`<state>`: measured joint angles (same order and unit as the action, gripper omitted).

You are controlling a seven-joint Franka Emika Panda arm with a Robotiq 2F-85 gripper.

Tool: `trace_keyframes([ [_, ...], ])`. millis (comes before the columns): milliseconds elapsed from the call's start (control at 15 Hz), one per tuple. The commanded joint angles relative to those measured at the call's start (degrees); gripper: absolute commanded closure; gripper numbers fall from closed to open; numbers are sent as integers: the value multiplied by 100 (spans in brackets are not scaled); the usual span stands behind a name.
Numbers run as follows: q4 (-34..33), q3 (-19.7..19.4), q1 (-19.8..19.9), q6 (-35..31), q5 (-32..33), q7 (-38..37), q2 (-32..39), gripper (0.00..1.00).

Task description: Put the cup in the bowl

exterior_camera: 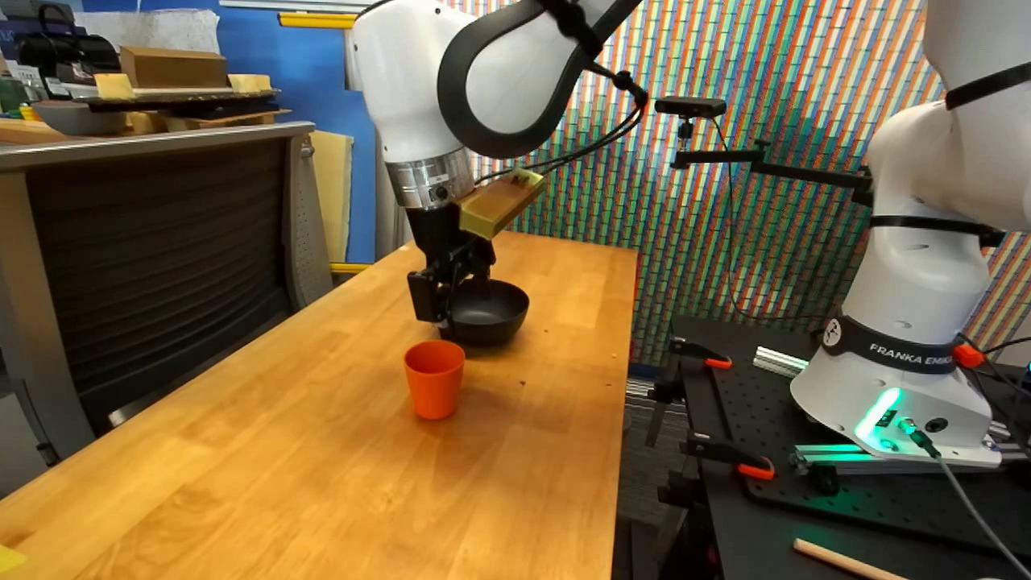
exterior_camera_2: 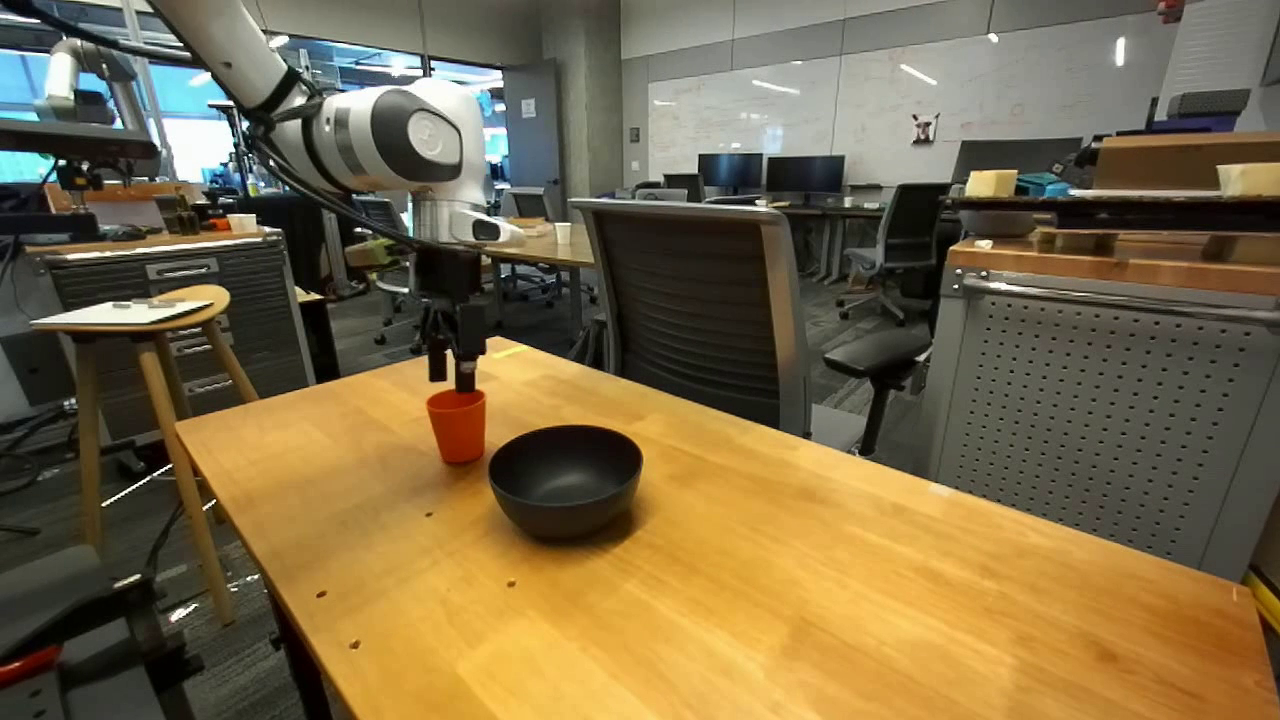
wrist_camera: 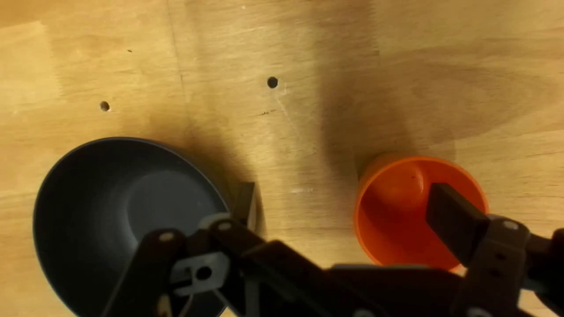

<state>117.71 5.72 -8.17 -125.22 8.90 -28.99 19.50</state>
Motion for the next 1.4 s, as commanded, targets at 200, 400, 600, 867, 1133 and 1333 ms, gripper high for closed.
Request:
trace_keyframes([
  [200, -870, -267, -248, 84, -175, 29, 914, 27],
  [400, -1038, -291, -258, 82, -312, 57, 1130, 47],
  [600, -1131, -307, -231, 106, -477, 91, 1275, 70],
  [867, -989, -361, -238, 105, -519, 136, 1213, 97],
  [1133, -611, -384, -173, 169, -632, 158, 624, 100],
  [1333, -297, -542, -163, 216, -500, 8, -101, 99],
])
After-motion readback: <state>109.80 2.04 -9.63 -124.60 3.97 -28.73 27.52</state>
